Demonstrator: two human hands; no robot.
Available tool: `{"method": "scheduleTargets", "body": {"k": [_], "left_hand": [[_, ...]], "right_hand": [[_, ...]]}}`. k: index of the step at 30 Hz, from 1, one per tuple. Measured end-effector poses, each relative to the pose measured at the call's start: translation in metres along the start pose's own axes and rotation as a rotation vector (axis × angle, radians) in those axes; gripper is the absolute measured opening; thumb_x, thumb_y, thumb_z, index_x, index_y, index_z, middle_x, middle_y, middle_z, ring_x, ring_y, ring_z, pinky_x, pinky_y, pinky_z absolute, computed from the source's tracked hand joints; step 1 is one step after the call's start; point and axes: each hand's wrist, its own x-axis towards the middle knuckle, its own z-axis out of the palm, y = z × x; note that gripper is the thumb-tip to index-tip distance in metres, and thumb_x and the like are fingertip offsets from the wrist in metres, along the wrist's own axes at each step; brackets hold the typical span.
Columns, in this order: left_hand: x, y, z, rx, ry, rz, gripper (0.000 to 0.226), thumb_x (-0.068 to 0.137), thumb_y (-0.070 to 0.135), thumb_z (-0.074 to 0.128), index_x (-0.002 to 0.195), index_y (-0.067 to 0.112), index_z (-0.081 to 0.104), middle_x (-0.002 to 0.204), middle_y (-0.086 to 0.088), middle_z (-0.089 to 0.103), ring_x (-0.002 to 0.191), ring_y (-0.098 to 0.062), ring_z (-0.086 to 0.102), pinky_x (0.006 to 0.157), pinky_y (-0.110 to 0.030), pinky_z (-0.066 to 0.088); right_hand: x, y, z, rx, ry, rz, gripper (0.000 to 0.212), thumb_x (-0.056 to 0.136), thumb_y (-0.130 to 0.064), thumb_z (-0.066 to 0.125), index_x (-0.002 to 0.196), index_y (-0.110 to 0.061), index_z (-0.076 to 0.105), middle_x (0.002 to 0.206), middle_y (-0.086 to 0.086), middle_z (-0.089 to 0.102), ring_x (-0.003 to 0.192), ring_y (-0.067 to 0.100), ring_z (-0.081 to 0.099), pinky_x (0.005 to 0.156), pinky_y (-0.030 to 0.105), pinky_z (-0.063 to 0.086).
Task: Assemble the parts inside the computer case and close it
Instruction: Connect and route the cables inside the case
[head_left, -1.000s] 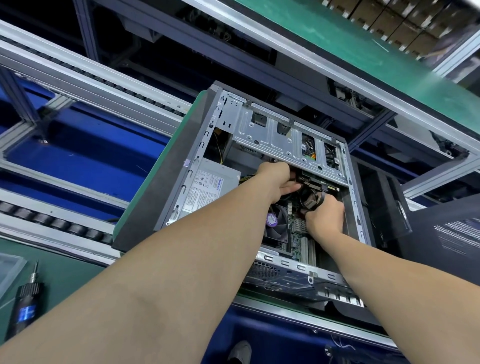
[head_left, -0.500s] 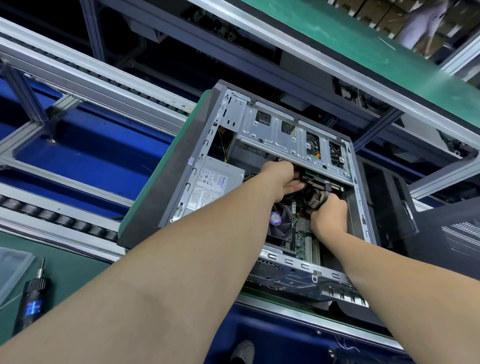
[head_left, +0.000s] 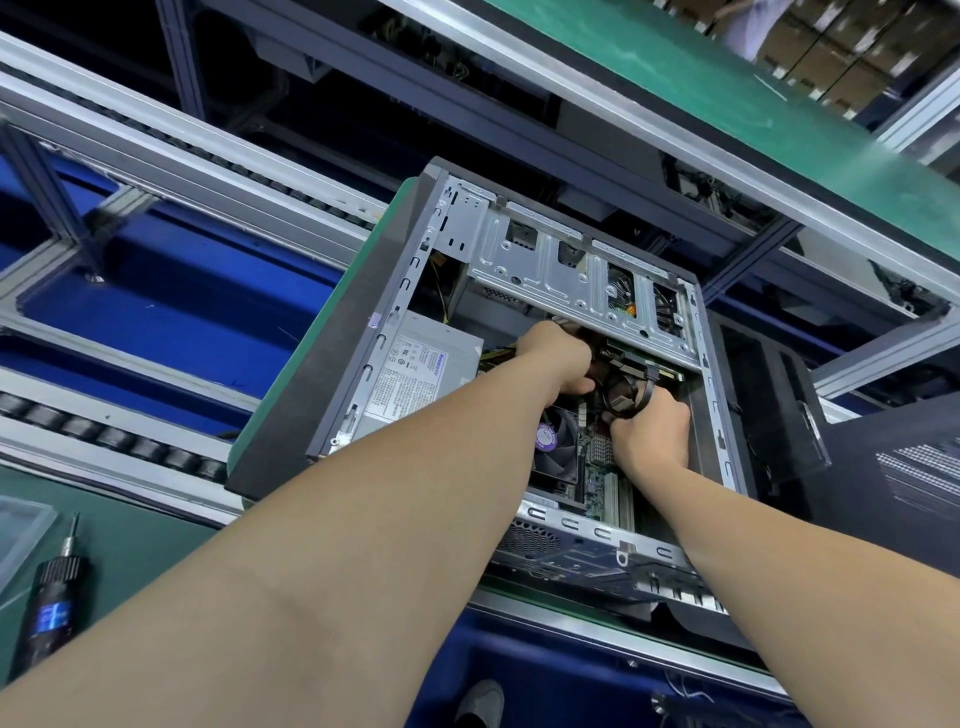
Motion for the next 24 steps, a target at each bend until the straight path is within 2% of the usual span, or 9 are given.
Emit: {"method": "scheduleTargets", "body": {"k": [3,6,8,13,14,17,18,21,24], "left_hand": [[-0.003,-0.003,0.002,0.036,-0.029,-0.070,0.012,0.099,-0.002,0.043,0.110,0.003,0.040,0.100,-0.021,0.067,0.082,-0.034,0.075,0.076,-0.039,0.063],[0.000,-0.005,0.003,0.055,-0.064,-0.082,0.026,0.100,-0.005,0.039,0.126,-0.001,0.042,0.114,-0.028,0.062,0.086,-0.036,0.075,0.080,-0.041,0.062],[0.002,-0.005,0.002,0.028,-0.039,-0.083,0.036,0.101,-0.005,0.039,0.136,-0.004,0.040,0.115,-0.028,0.061,0.085,-0.036,0.074,0.079,-0.039,0.061],[0.000,-0.002,0.000,0.041,-0.019,-0.086,0.043,0.101,-0.004,0.042,0.143,-0.005,0.037,0.121,-0.030,0.061,0.080,-0.035,0.072,0.078,-0.038,0.061],[-0.001,-0.002,-0.001,0.067,-0.029,-0.081,0.043,0.101,-0.005,0.042,0.143,-0.005,0.037,0.115,-0.030,0.063,0.083,-0.036,0.073,0.078,-0.039,0.062],[-0.012,0.000,0.001,0.169,-0.120,-0.077,0.026,0.100,-0.008,0.040,0.126,-0.008,0.044,0.072,-0.024,0.068,0.087,-0.038,0.075,0.081,-0.043,0.062],[-0.017,0.001,0.001,0.187,-0.155,-0.079,0.019,0.100,-0.009,0.040,0.118,-0.006,0.045,0.076,-0.024,0.069,0.082,-0.037,0.075,0.078,-0.042,0.063],[-0.014,0.001,0.002,0.168,-0.144,-0.070,0.013,0.100,-0.010,0.039,0.110,-0.004,0.046,0.113,-0.027,0.068,0.061,-0.027,0.069,0.061,-0.033,0.060],[0.000,0.001,0.000,0.054,0.046,-0.134,0.029,0.102,-0.004,0.042,0.130,-0.010,0.046,0.124,-0.023,0.065,0.048,-0.021,0.064,0.052,-0.029,0.059]], "right_hand": [[-0.001,-0.001,-0.003,0.006,-0.013,0.003,0.015,0.083,0.002,0.063,0.087,-0.012,0.065,0.086,0.013,0.064,0.074,0.034,0.059,0.066,0.033,0.048],[-0.003,-0.001,-0.005,0.045,-0.017,-0.011,0.012,0.079,0.002,0.062,0.081,-0.009,0.066,0.076,0.010,0.063,0.061,0.019,0.055,0.051,0.025,0.040],[-0.003,0.000,-0.007,0.049,-0.031,-0.046,0.008,0.078,0.000,0.064,0.079,-0.008,0.067,0.073,0.009,0.063,0.061,0.014,0.053,0.050,0.020,0.037],[-0.002,0.004,-0.011,-0.011,-0.071,-0.117,0.006,0.084,-0.006,0.070,0.079,-0.008,0.069,0.075,0.008,0.067,0.061,0.009,0.054,0.050,0.018,0.033],[-0.002,0.004,-0.012,-0.038,-0.072,-0.112,0.004,0.085,-0.007,0.071,0.081,-0.007,0.070,0.077,0.010,0.068,0.061,0.011,0.053,0.049,0.018,0.032],[-0.002,0.003,-0.015,-0.080,-0.048,-0.087,0.012,0.085,0.002,0.064,0.081,-0.008,0.068,0.074,0.011,0.064,0.060,0.016,0.048,0.048,0.023,0.032],[-0.003,0.002,-0.016,-0.082,-0.034,-0.073,0.016,0.085,0.004,0.061,0.082,-0.011,0.066,0.073,0.010,0.061,0.061,0.020,0.046,0.051,0.025,0.034],[-0.004,0.001,-0.016,-0.059,-0.010,-0.036,0.016,0.087,0.002,0.059,0.084,-0.013,0.062,0.076,0.009,0.060,0.066,0.024,0.045,0.066,0.029,0.039],[-0.002,0.002,-0.015,-0.021,-0.026,-0.012,0.018,0.090,-0.002,0.054,0.092,-0.012,0.068,0.082,0.013,0.065,0.067,0.020,0.044,0.068,0.029,0.041]]}}
